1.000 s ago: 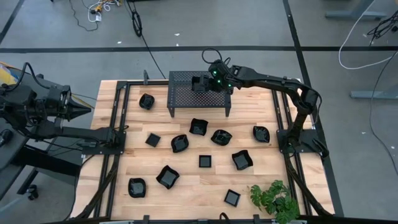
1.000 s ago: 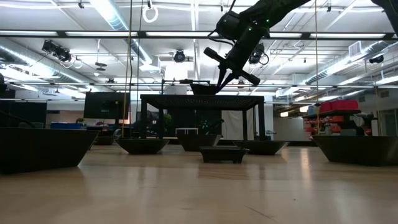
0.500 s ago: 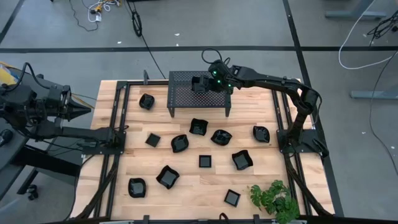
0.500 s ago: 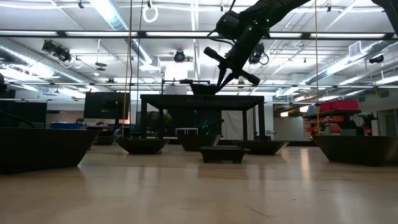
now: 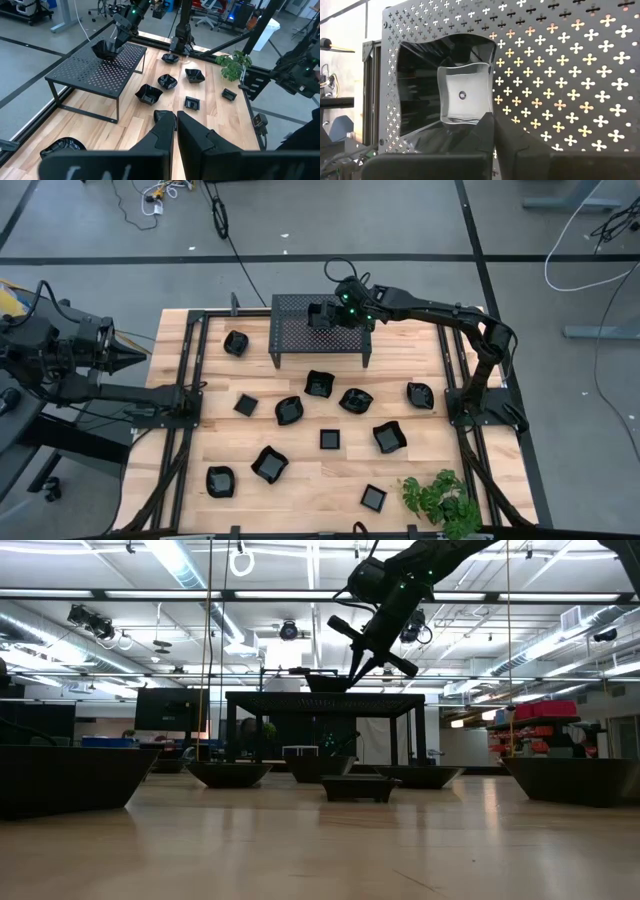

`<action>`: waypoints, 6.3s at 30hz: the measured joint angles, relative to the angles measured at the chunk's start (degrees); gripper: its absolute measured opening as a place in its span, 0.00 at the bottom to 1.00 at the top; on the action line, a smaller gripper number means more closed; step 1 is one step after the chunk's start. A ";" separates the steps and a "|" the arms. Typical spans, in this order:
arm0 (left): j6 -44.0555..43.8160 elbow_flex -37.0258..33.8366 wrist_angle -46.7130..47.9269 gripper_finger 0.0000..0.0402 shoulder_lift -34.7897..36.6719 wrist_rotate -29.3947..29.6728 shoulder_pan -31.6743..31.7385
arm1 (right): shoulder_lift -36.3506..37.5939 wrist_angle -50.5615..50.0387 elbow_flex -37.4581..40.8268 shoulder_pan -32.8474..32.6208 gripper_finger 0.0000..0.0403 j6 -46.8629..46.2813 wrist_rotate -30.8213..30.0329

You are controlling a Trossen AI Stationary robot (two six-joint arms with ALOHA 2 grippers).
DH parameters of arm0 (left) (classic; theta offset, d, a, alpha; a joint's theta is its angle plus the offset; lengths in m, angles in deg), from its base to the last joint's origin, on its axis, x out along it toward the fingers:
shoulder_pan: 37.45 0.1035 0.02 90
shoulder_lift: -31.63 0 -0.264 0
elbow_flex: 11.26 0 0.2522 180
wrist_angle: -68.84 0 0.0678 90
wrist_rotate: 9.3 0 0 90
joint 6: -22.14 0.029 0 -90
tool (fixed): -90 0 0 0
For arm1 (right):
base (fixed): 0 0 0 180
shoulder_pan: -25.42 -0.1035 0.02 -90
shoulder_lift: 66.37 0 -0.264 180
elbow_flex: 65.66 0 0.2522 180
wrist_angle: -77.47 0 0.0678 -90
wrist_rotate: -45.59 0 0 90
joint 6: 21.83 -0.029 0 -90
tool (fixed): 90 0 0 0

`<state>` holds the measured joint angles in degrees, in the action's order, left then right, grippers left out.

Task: Pick & Place Mini shaped plates
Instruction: Put the distorted square plate on the shelf, then stack the distorted square plate on top of the other distorted square plate on the shelf

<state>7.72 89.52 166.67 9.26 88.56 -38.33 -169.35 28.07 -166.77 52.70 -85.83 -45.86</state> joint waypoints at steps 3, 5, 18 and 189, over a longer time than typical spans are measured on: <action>0.00 0.00 -0.01 0.06 0.00 -0.01 0.00 | 0.00 0.00 0.00 0.00 0.07 -0.01 -0.02; 0.00 0.00 -0.01 0.06 0.00 -0.01 0.01 | 0.00 0.00 -0.01 0.00 0.09 -0.01 -0.09; 0.00 0.00 0.00 0.06 0.00 0.00 0.00 | 0.07 -0.28 -0.02 0.00 0.19 0.32 -0.85; 0.00 0.02 0.00 0.06 -0.02 -0.02 0.02 | 20.24 -1.40 47.76 -53.20 0.32 -28.71 -5.62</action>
<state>7.72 89.54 166.67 9.24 88.53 -38.32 -149.11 26.67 -119.01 -0.50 -114.54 -51.48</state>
